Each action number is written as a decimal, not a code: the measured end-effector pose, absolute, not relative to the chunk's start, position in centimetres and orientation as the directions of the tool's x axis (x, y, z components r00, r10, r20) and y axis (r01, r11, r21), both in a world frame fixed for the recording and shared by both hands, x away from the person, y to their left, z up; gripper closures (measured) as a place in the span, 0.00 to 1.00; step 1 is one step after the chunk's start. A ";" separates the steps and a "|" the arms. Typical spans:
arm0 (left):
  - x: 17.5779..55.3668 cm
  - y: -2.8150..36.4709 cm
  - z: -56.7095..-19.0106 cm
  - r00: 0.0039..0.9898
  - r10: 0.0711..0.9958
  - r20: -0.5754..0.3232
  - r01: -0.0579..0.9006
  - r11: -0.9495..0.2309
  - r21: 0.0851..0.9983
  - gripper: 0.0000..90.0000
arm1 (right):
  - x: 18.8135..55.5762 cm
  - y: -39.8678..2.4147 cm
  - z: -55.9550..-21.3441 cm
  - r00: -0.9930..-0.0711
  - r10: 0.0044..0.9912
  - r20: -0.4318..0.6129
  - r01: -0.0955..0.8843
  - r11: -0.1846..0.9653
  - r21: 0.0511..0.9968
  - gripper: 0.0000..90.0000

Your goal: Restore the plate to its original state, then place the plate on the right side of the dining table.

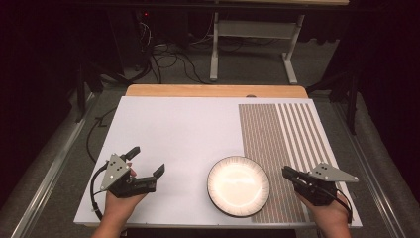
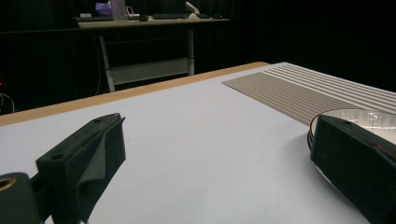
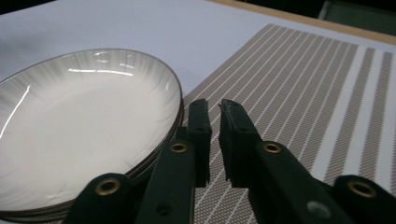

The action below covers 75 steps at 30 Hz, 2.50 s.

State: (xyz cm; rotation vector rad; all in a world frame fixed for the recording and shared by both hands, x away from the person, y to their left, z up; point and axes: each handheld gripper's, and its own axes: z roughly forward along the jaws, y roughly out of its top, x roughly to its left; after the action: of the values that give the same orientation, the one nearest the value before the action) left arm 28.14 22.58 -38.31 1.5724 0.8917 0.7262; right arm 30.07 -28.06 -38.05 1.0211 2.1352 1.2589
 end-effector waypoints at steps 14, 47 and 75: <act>28.2 22.5 -38.5 0.530 0.848 -0.019 0.166 -0.082 0.983 0.04 | 30.1 -29.4 -37.9 -0.501 0.866 0.008 0.300 0.165 0.940 0.21; 28.2 21.9 -38.4 0.543 0.840 -0.004 0.165 -0.101 0.981 0.01 | 30.0 -28.2 -38.1 -0.521 0.852 -0.044 0.255 0.205 0.945 0.02; 28.1 21.8 -38.4 0.536 0.844 -0.003 0.166 -0.102 0.981 0.01 | 29.8 -27.3 -38.2 -0.682 0.731 -0.008 0.330 0.318 0.889 0.99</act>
State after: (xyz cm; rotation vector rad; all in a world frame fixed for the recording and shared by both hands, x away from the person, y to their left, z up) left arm 28.11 21.81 -38.41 1.5977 0.8807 0.7188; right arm 29.79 -27.26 -38.20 0.9409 2.1789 1.3227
